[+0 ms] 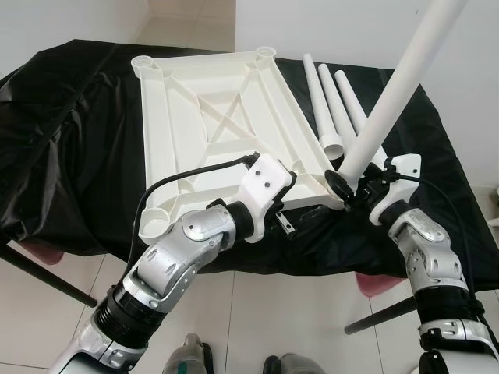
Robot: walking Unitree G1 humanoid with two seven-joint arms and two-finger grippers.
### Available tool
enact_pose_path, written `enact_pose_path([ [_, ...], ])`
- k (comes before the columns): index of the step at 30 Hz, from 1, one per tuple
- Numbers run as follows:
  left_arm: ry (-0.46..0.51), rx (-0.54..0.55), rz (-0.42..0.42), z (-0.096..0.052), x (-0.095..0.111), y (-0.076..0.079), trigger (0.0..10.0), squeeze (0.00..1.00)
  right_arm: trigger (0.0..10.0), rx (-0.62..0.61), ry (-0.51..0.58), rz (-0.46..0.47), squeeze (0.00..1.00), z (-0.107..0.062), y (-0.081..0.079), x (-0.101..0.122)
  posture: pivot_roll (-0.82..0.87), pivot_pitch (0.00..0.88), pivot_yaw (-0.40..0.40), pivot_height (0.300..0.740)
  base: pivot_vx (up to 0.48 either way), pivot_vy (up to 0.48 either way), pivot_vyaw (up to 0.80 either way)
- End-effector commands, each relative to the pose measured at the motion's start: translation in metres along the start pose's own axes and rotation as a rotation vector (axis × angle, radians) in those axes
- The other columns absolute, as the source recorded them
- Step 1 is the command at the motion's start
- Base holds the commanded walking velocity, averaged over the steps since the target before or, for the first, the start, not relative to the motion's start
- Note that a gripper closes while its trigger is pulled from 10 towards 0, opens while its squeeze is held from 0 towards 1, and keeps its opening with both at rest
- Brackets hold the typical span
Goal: Building children table
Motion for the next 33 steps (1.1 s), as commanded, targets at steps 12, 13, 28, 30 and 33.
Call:
enact_pose_path([
  [12, -0.019, -0.097, 0.022, 0.000, 0.000, 0.010, 10.0, 0.00, 4.2, 0.029, 0.020, -0.013, 0.00, 0.012, 0.010, 0.004, 0.01, 0.089, 0.006, 0.740, 0.000, 0.000, 0.00],
  [13, -0.020, -0.097, 0.022, 0.000, 0.000, 0.010, 10.0, 0.00, 4.6, 0.032, 0.025, -0.013, 0.00, 0.013, 0.011, 0.005, 0.01, 0.089, 0.007, 0.740, 0.000, 0.000, 0.00],
  [28, -0.021, -0.095, 0.024, -0.001, 0.000, 0.011, 10.0, 0.00, 10.0, 0.038, 0.031, -0.025, 0.00, 0.018, 0.006, 0.003, 0.01, 0.089, 0.000, 0.740, 0.000, 0.000, 0.00],
  [30, -0.021, -0.096, 0.025, -0.001, -0.001, 0.011, 10.0, 0.00, 10.0, 0.026, 0.025, -0.032, 0.00, 0.019, 0.005, 0.003, 0.01, 0.088, -0.001, 0.740, 0.000, 0.000, 0.00],
  [33, -0.021, -0.097, 0.025, -0.001, -0.001, 0.011, 10.0, 0.00, 10.0, 0.019, 0.029, -0.025, 0.00, 0.020, 0.005, 0.003, 0.01, 0.088, -0.001, 0.740, 0.000, 0.000, 0.00],
])
Point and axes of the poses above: a point about 5 cm out from each wrist's last joint towards the gripper, its own z axis pointing out of the wrist towards the gripper, its own x axis along the axis of the wrist's last joint, y = z × x, the point moved 5 cm from there along z, pointing out of the wrist towards the gripper, and after that the axes turned 7 degrees about -z, right-handed, at the moved point
